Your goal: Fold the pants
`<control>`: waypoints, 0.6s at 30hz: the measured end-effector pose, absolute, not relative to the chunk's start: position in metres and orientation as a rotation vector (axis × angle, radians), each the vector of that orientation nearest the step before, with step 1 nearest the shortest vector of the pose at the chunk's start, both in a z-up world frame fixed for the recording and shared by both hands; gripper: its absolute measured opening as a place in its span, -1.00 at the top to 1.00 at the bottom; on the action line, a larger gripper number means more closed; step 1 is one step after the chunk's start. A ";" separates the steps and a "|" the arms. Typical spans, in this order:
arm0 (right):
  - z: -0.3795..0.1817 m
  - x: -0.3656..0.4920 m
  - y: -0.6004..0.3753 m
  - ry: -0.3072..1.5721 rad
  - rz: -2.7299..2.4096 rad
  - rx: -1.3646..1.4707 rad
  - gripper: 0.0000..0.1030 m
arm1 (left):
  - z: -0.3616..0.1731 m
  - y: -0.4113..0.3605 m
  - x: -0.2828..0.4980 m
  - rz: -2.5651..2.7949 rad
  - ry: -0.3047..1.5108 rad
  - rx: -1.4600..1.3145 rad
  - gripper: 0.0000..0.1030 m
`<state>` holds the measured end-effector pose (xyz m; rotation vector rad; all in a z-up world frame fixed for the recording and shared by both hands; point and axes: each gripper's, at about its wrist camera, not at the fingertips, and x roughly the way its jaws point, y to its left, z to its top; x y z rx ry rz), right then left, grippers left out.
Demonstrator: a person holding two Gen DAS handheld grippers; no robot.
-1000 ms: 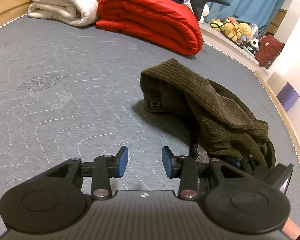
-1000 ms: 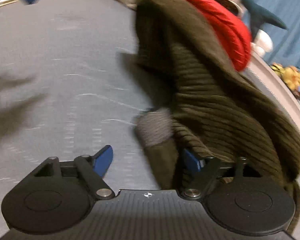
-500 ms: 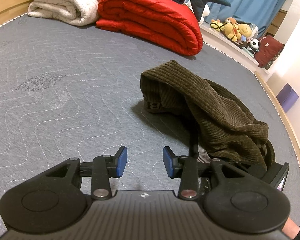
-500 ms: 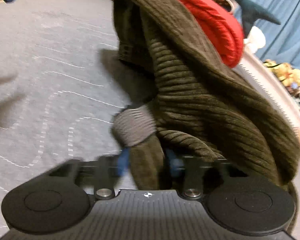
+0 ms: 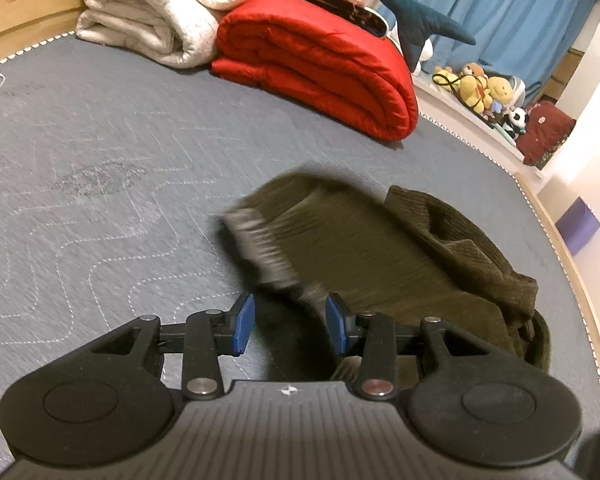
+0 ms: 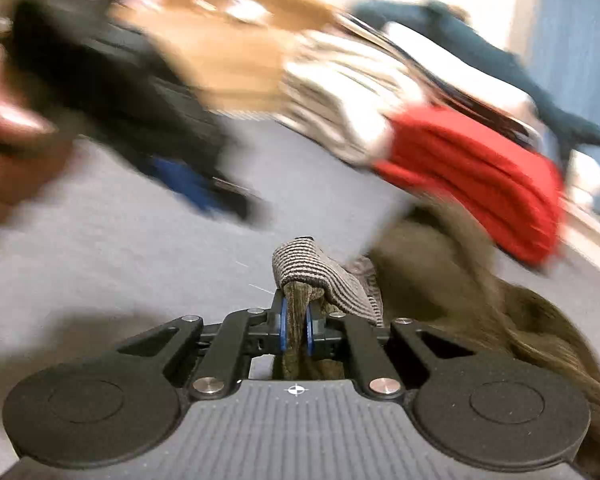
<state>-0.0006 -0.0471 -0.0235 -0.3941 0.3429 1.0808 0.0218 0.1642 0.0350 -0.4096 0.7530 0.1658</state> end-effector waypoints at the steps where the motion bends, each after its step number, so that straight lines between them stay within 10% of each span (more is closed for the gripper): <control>1: -0.024 -0.007 -0.045 0.348 1.141 -0.378 0.84 | 0.035 0.164 0.022 0.165 0.755 -0.411 0.15; 6: -0.047 -0.008 -0.038 0.461 1.125 -0.433 0.55 | 0.030 0.162 0.026 0.161 0.782 -0.406 0.15; 10: -0.035 0.004 -0.052 0.454 1.024 -0.381 -0.37 | 0.020 0.170 0.031 0.166 0.822 -0.452 -0.24; 18: -0.008 0.046 -0.115 0.447 0.764 -0.164 -0.45 | -0.019 0.171 0.058 0.142 1.015 -0.518 -0.68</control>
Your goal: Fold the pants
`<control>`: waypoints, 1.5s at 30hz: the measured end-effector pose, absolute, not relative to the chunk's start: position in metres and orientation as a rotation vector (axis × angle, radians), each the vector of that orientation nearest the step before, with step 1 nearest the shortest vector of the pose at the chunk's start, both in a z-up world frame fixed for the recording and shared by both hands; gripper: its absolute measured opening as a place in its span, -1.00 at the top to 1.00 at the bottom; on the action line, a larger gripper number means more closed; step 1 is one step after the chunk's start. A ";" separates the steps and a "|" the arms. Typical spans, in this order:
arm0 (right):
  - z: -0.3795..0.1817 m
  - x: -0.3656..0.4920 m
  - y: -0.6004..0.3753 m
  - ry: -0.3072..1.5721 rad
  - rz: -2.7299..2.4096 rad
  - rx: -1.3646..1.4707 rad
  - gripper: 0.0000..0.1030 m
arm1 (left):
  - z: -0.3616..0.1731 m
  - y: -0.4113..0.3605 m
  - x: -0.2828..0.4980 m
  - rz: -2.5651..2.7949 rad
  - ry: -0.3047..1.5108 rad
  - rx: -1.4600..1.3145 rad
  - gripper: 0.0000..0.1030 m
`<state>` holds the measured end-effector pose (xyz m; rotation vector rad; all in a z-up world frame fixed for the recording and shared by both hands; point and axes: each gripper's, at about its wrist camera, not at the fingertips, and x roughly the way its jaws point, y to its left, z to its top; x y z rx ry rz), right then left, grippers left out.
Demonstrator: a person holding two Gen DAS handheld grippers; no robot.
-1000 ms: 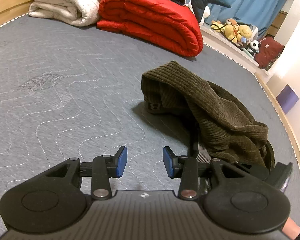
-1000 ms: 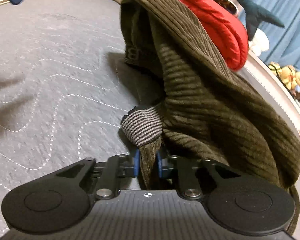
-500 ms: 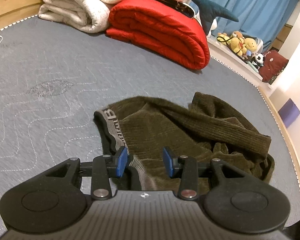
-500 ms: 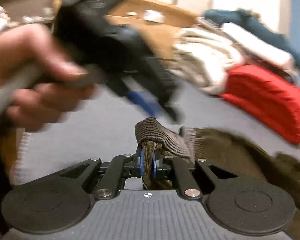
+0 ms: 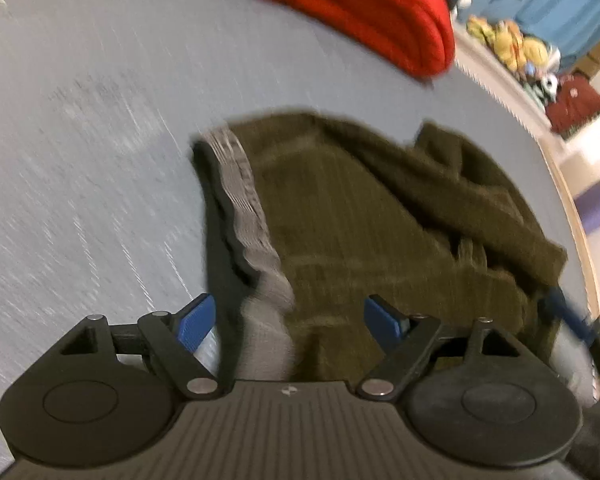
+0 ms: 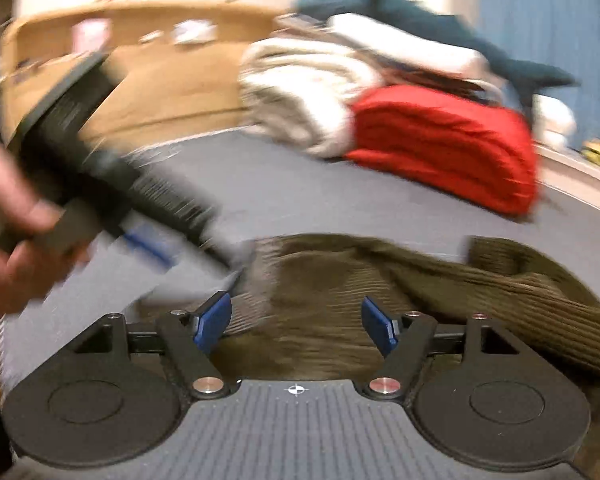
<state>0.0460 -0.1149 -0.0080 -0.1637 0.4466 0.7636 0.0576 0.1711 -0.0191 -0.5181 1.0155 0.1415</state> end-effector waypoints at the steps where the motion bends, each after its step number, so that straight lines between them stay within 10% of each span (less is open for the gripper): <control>1: -0.007 0.054 -0.123 0.445 0.709 -0.137 -0.46 | -0.025 0.168 0.061 0.121 1.043 -0.522 -0.69; 7: -0.018 0.109 -0.209 0.531 0.304 0.119 -0.70 | -0.053 0.142 0.069 0.159 1.129 -0.341 -0.82; 11: -0.037 0.135 -0.257 0.614 0.079 0.234 -0.19 | -0.071 0.133 0.071 0.154 1.172 -0.283 -0.82; 17: -0.057 0.150 -0.293 0.639 -0.026 0.259 -0.14 | -0.089 0.109 0.071 0.122 1.201 -0.144 -0.82; 24: -0.058 0.153 -0.311 0.660 -0.028 0.299 -0.17 | -0.073 0.112 0.062 0.119 1.117 -0.088 0.30; 27: -0.056 0.154 -0.311 0.653 -0.018 0.304 -0.24 | -0.058 0.118 0.054 0.106 1.055 -0.123 0.45; 40: -0.052 0.153 -0.296 0.630 0.008 0.263 -0.42 | -0.013 0.188 0.042 0.418 0.964 -0.316 0.44; 45: -0.055 0.156 -0.294 0.654 0.018 0.263 -0.49 | -0.009 0.183 0.043 0.465 0.945 -0.332 0.03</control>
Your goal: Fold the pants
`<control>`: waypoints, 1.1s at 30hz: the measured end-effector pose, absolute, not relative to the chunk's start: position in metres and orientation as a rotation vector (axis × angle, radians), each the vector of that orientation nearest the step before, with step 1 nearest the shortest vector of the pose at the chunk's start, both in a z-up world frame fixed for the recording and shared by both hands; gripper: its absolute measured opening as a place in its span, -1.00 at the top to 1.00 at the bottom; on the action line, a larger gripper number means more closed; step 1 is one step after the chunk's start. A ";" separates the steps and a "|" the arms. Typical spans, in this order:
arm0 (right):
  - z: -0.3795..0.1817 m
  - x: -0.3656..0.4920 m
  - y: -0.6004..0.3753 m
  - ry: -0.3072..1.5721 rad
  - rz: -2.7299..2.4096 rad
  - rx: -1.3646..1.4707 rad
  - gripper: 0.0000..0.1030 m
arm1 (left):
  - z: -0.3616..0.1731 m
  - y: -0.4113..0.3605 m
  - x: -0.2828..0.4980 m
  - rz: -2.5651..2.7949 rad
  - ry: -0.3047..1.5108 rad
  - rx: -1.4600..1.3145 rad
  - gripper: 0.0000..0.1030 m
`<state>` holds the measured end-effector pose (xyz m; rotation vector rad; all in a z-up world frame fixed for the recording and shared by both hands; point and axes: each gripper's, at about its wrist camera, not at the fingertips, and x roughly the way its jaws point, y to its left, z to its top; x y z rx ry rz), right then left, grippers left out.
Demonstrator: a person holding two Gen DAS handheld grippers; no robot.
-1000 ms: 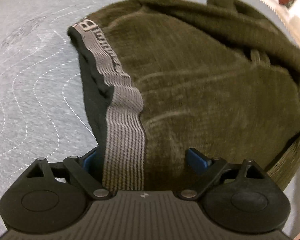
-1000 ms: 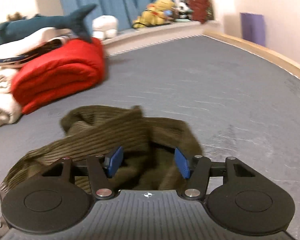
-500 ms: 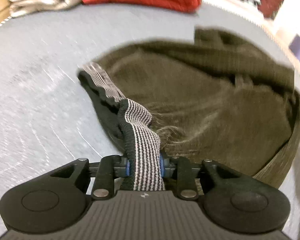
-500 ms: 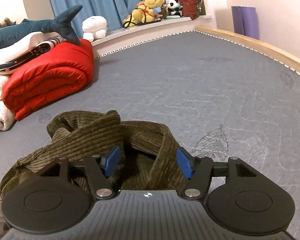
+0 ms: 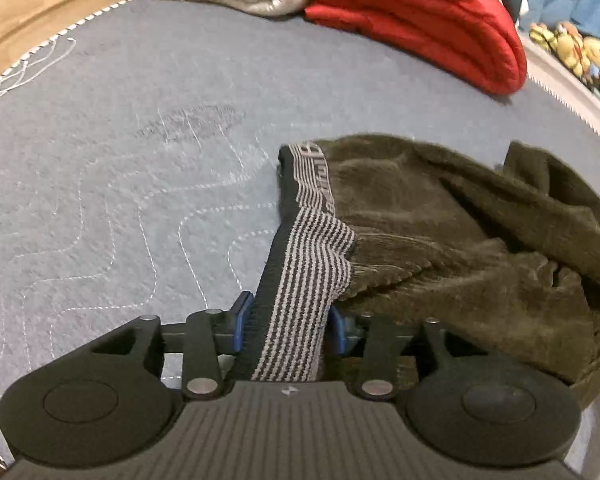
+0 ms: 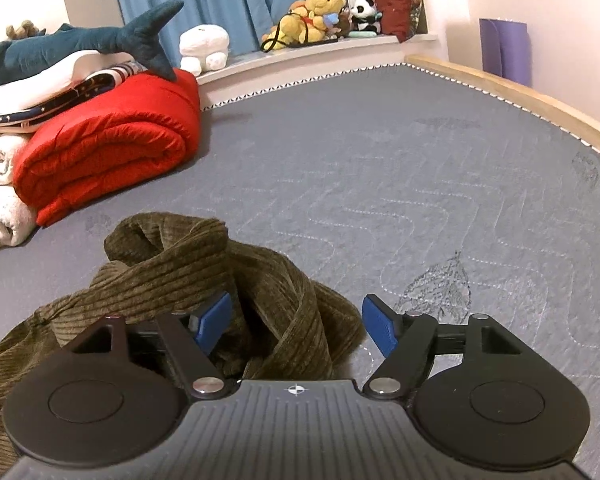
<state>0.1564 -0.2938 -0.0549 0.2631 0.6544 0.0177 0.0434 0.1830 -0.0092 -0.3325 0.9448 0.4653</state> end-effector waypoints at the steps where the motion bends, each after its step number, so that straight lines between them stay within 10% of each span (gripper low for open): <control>1: -0.055 0.156 -0.292 0.655 0.021 0.259 -0.53 | -0.008 0.185 0.046 0.478 0.937 -0.334 -0.07; 6: -0.059 0.158 -0.283 0.676 0.041 0.231 -0.62 | 0.001 0.173 0.041 0.497 0.889 -0.292 -0.47; 19: -0.111 0.179 -0.258 0.879 0.105 0.177 -0.83 | -0.004 0.166 0.046 0.467 0.888 -0.277 -0.53; 22: -0.113 0.178 -0.257 0.870 0.072 0.161 -0.56 | -0.004 0.165 0.047 0.455 0.886 -0.275 -0.53; 26: -0.111 0.173 -0.268 0.874 0.069 0.195 0.46 | -0.004 0.161 0.048 0.441 0.886 -0.274 -0.53; 33: -0.079 0.146 -0.267 0.809 0.111 0.156 0.73 | 0.001 0.148 0.049 0.401 0.875 -0.268 -0.54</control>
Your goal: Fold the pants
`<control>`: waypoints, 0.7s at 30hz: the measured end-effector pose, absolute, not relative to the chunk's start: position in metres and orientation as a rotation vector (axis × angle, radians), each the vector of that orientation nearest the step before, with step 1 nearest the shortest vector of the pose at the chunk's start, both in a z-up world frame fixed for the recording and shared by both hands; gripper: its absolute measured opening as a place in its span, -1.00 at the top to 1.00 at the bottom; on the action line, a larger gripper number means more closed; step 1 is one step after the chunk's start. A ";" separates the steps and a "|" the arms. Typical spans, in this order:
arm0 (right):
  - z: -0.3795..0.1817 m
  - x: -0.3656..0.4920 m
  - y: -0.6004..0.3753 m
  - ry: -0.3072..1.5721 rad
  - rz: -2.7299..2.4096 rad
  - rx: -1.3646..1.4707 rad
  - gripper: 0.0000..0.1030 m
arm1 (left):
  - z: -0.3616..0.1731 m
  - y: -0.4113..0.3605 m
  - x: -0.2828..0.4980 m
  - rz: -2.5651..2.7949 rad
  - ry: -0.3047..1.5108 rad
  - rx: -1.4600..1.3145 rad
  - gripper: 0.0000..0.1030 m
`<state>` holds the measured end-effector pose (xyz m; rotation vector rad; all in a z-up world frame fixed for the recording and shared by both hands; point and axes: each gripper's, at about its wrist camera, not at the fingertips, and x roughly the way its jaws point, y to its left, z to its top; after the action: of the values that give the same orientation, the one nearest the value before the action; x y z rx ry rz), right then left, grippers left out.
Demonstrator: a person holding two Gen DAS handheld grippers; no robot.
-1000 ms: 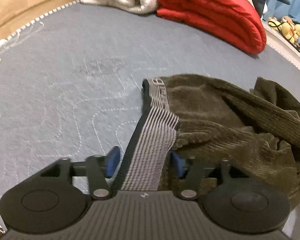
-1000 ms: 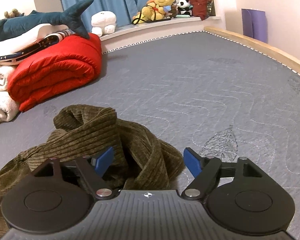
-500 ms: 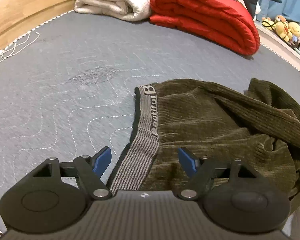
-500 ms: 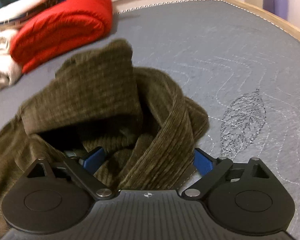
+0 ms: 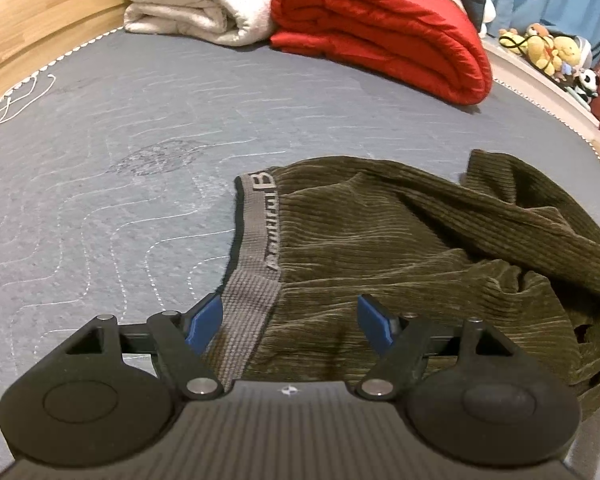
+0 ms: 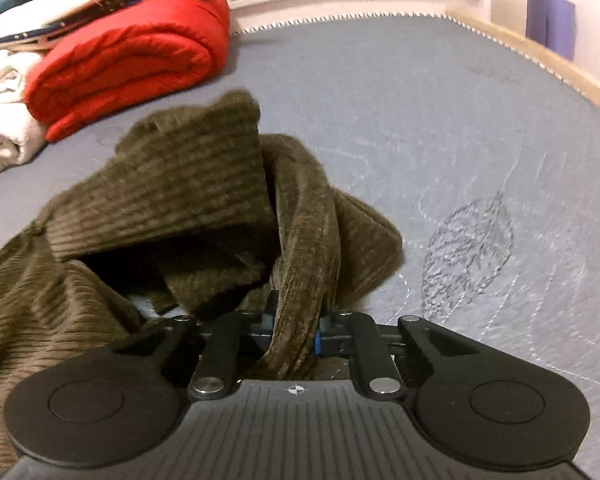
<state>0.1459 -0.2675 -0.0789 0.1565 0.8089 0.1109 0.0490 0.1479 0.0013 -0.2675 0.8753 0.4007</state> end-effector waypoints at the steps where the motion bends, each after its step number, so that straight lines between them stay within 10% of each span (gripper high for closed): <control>1: -0.073 0.140 -0.269 0.796 0.118 0.152 0.74 | 0.003 0.145 0.049 0.392 0.873 -0.265 -0.54; 15: -0.038 0.040 -0.291 0.919 0.303 -0.038 0.82 | 0.011 0.103 0.044 0.284 0.865 -0.239 -0.53; 21: -0.028 0.045 -0.316 0.882 0.253 0.094 0.09 | 0.008 0.094 0.044 0.264 0.872 -0.225 -0.53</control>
<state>0.0448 -0.3161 -0.0278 0.0937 0.8820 0.2534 0.0439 0.0943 0.0082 -0.2249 0.8719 0.2643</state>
